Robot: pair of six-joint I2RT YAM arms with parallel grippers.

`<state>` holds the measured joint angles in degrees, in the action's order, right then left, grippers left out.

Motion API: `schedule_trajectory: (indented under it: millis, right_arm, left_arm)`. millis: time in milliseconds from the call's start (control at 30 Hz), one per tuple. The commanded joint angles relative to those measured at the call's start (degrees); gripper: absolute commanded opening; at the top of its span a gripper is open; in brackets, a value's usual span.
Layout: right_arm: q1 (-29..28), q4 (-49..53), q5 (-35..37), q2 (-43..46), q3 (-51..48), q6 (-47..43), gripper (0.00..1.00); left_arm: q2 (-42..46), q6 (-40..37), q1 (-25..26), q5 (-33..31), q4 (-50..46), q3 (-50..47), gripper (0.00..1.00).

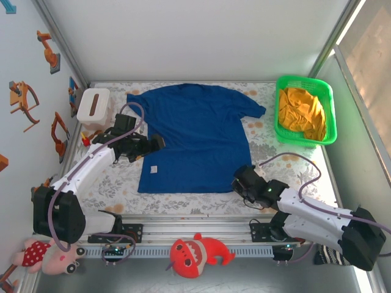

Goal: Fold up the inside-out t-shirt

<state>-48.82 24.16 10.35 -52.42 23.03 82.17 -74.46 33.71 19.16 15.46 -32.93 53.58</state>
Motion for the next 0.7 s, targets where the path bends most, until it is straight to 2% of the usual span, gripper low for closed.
schedule_trajectory:
  millis: [0, 267, 533, 667]
  right_arm:
    - [0.77, 1.94, 2.05, -0.09, 1.43, -1.21, 0.22]
    - [0.93, 1.50, 1.00, -0.64, 0.36, -1.06, 0.20]
    - [0.97, 6.50, 0.49, 3.59, -1.90, -0.40, 0.41]
    - [1.10, 6.35, 1.03, 6.59, -4.11, 1.15, 0.43]
  left_arm:
    - [-0.51, 0.30, 0.39, 0.39, 0.26, -0.85, 0.96]
    - [-0.60, 0.44, 0.61, 0.38, 0.32, -0.93, 0.96]
    - [-0.32, 0.49, 0.64, 0.44, 0.32, -0.84, 0.96]
    - [-0.39, 0.56, 0.73, 0.48, 0.67, -1.02, 0.96]
